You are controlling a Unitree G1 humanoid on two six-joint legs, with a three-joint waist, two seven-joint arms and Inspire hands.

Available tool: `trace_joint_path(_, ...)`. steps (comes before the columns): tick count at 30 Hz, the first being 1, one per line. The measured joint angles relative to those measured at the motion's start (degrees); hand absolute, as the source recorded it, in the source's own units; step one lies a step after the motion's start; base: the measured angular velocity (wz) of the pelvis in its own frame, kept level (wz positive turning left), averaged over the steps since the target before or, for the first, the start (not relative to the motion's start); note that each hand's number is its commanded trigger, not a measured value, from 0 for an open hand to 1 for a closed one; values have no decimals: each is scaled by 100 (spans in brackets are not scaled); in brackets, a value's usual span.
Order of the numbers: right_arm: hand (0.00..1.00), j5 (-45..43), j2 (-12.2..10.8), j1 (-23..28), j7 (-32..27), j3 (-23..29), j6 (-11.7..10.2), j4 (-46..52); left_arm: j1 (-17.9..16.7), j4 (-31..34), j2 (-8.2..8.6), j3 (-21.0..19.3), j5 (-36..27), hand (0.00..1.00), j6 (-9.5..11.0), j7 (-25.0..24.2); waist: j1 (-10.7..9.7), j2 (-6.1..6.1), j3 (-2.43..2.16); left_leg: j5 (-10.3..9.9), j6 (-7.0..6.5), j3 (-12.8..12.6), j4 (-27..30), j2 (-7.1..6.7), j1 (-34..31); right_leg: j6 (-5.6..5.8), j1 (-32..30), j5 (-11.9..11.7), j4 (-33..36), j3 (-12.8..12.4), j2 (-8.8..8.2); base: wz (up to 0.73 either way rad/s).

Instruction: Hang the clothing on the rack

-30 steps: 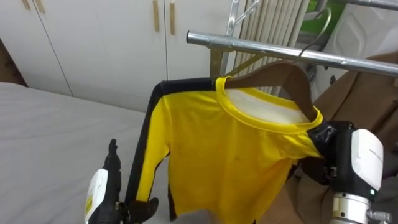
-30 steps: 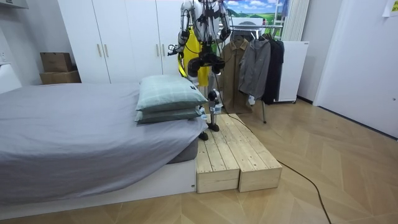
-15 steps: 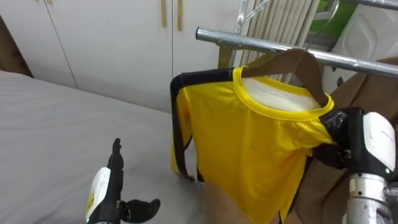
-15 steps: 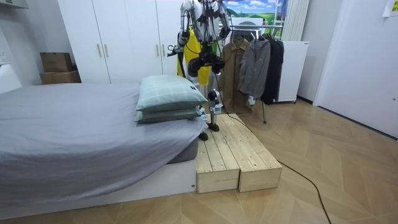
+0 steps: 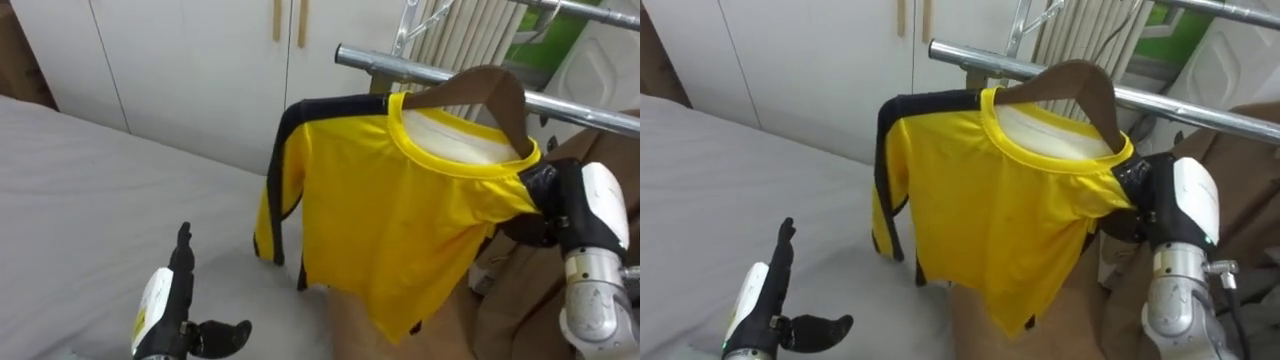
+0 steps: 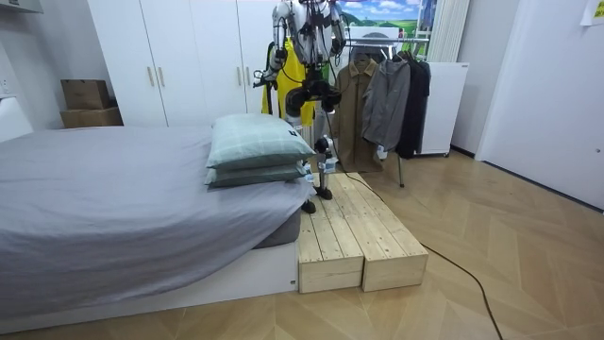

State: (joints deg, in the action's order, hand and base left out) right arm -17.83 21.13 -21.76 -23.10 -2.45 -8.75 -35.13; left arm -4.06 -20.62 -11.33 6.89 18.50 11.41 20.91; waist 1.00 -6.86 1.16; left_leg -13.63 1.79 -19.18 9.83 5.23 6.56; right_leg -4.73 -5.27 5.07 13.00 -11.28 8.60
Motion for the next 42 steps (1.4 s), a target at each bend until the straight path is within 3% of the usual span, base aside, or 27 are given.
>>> trace_joint_path(10,100,412,216,-471,837,0,16,-722,6,3,-20,-67,335,0,0,-45,243,-15,4,6,8,108,1,-4,-17,-9,26,-7,-41,127,-35,6)
trace_joint_path(15,100,855,302,-590,1417,0,132,-1049,6,37,-23,-272,368,0,0,-122,263,-116,-5,15,21,185,2,1,-43,-19,32,1,-56,222,-48,7)
trace_joint_path(16,100,887,302,-615,1483,-1,132,-1133,6,37,-24,-271,369,0,0,-136,268,-127,-3,15,21,186,3,2,-41,-20,34,1,-56,261,-53,0)
trace_joint_path(18,100,935,302,-660,1728,-1,187,-1355,5,37,-23,-268,368,0,-1,-173,300,-158,0,14,22,180,2,-2,-41,-33,45,3,-82,629,-120,0)
trace_joint_path(21,100,937,302,-660,1958,-1,280,-1549,5,37,-26,-270,364,0,-1,-180,322,-161,1,15,21,194,1,-3,-31,-45,108,-3,-135,738,-148,3)
trace_joint_path(25,100,1052,302,-660,2132,-4,386,-1689,5,37,-58,-270,363,0,-1,-179,362,-175,5,14,22,201,-2,-1,-19,-47,125,-2,-143,772,-150,0)
trace_joint_path(34,100,1110,302,-659,2185,-9,387,-2003,5,31,-93,-270,357,0,-3,-161,393,-168,12,14,22,212,-3,0,-1,-62,170,-11,-187,877,-170,0)
trace_joint_path(42,100,1862,296,-632,2213,-31,387,-2257,7,22,-100,-271,145,0,-11,-102,346,-53,19,14,22,251,-1,6,9,-76,226,-23,-261,916,-173,1)
